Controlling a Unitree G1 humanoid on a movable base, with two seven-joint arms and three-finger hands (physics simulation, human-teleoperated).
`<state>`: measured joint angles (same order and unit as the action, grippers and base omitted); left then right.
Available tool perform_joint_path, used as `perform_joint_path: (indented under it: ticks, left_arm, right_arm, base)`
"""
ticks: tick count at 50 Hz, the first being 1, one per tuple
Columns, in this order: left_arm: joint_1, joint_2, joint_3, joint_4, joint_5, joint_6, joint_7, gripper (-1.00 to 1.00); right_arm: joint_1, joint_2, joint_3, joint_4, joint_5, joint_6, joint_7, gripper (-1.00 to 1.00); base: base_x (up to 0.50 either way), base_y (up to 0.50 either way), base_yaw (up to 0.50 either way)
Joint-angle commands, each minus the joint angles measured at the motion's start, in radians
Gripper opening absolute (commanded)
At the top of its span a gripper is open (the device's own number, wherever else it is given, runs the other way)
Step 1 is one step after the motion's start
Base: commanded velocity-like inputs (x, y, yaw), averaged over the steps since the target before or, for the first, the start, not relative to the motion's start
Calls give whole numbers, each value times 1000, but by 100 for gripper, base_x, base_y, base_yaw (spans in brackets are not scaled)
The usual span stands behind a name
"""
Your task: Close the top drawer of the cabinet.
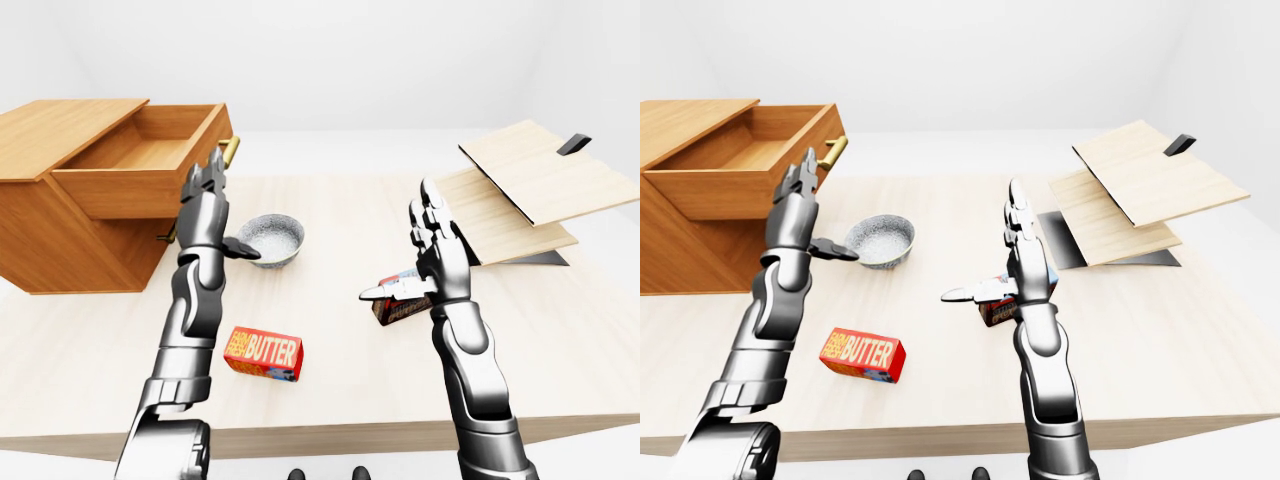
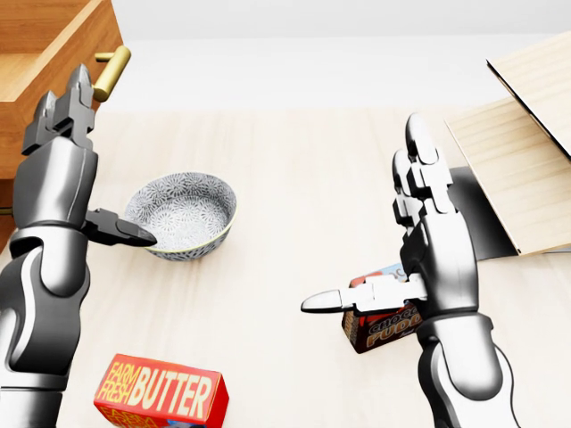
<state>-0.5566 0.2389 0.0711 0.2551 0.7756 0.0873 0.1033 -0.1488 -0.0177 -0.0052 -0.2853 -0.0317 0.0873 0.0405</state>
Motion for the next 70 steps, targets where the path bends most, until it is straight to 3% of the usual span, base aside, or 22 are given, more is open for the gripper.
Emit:
perform_joint_path:
  ticks: [1, 7, 15, 25, 43, 57, 70]
  left_arm:
    - [-45, 55, 24, 112, 114, 0, 87, 100]
    - [-13, 68, 39, 103, 122, 0, 107, 100]
    - [-4, 124, 74, 131, 117, 0, 140, 100]
    - [-109, 235, 92, 381, 80, 0, 220, 100]
    - [-278, 340, 63, 710, 34, 0, 327, 100]
    - [-333, 393, 47, 857, 23, 0, 391, 100]
    - [-342, 400, 40, 882, 14, 0, 410, 100]
  right_arm:
    - [5, 1, 2, -4, -1, 0, 2, 100]
    - [9, 0, -1, -7, 0, 0, 4, 100]
    - [7, 0, 0, -1, 0, 0, 4, 100]
    - [-4, 0, -1, 9, 0, 0, 1, 100]
    - [-4, -1, -1, 17, -1, 0, 3, 100]
    - [10, -2, -2, 18, -3, 0, 8, 100]
    - [7, -2, -3, 23, -4, 0, 8, 100]
  base:
    - [0, 0, 0]
    - [0, 0, 0]
    - [0, 0, 0]
    - [0, 0, 0]
    - [0, 0, 0]
    - [0, 0, 0]
    - [0, 0, 0]
